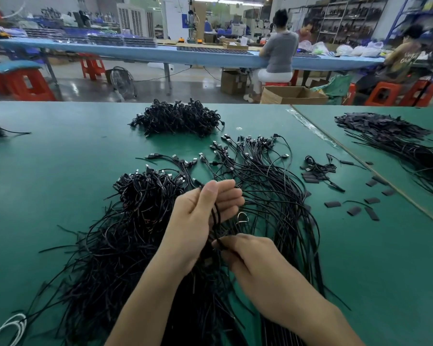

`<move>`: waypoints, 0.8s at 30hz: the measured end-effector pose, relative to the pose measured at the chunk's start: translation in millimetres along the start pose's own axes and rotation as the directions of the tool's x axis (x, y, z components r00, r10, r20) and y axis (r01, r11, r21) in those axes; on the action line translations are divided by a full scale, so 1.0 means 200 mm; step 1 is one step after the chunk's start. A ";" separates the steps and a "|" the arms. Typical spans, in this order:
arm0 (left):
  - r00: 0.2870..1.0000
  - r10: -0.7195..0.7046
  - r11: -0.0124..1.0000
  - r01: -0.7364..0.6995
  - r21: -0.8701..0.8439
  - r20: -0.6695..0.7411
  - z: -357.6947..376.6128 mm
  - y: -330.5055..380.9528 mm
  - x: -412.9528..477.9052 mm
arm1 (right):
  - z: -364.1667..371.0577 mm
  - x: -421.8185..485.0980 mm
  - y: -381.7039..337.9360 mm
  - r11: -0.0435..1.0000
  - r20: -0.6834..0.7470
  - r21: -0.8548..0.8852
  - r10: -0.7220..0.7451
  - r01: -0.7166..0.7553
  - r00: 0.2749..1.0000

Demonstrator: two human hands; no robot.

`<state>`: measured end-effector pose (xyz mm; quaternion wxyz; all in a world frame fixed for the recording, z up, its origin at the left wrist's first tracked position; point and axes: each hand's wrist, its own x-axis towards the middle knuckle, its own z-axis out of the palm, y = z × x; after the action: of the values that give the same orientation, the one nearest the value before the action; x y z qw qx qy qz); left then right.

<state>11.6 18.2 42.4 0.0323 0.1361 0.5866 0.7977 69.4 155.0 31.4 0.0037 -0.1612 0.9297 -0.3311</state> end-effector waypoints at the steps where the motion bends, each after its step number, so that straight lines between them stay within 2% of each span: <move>1: 0.999 0.043 0.992 -0.040 0.120 -0.023 0.00 -0.01 0.00 | -0.01 0.00 -0.01 0.999 0.018 -0.038 -0.018 0.019 1.000; 3: 0.997 0.077 0.924 -0.070 0.376 -0.005 0.00 -0.02 0.00 | -0.05 -0.01 -0.03 0.995 0.002 -0.057 -0.081 0.081 0.997; 5: 0.997 0.001 0.794 -0.044 0.606 0.071 0.00 -0.03 -0.01 | -0.10 -0.01 -0.03 0.987 -0.080 -0.066 -0.152 0.147 0.985; 6: 0.993 -0.064 0.750 -0.018 0.661 0.100 0.00 -0.03 -0.01 | -0.13 -0.01 -0.02 0.984 -0.137 -0.073 -0.174 0.166 0.975; 7: 0.981 -0.145 0.753 0.023 0.658 0.131 0.00 -0.02 -0.02 | -0.15 -0.01 -0.02 0.983 -0.205 -0.065 -0.179 0.169 0.962; 9: 0.923 -0.314 0.839 0.160 0.521 0.223 0.02 0.01 -0.04 | -0.19 0.00 0.02 0.986 -0.325 0.030 -0.148 0.167 0.934; 11: 0.873 -0.389 0.853 0.222 0.472 0.293 0.02 0.04 -0.06 | -0.20 0.01 0.05 0.970 -0.364 0.170 -0.101 0.173 0.926; 14: 0.839 -0.392 0.863 0.193 0.467 0.378 0.00 0.07 -0.06 | -0.21 0.01 0.08 0.898 -0.247 0.399 -0.090 0.185 0.965; 17: 0.784 -0.387 0.903 0.216 0.371 0.486 -0.02 0.08 -0.07 | -0.22 0.01 0.09 0.811 -0.123 0.555 -0.138 0.183 0.983; 19: 0.774 -0.392 0.911 0.253 0.325 0.497 -0.02 0.07 -0.07 | -0.23 0.01 0.10 0.806 -0.115 0.569 -0.114 0.160 0.987; 24: 0.821 -0.406 0.896 0.270 0.353 0.402 0.00 0.03 -0.06 | -0.22 0.03 0.11 0.867 -0.164 0.478 -0.074 0.145 0.984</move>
<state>23.9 13.1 45.3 0.2946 0.2193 0.6831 0.6313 52.4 197.0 53.4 -0.0401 -0.1838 0.8035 -0.5649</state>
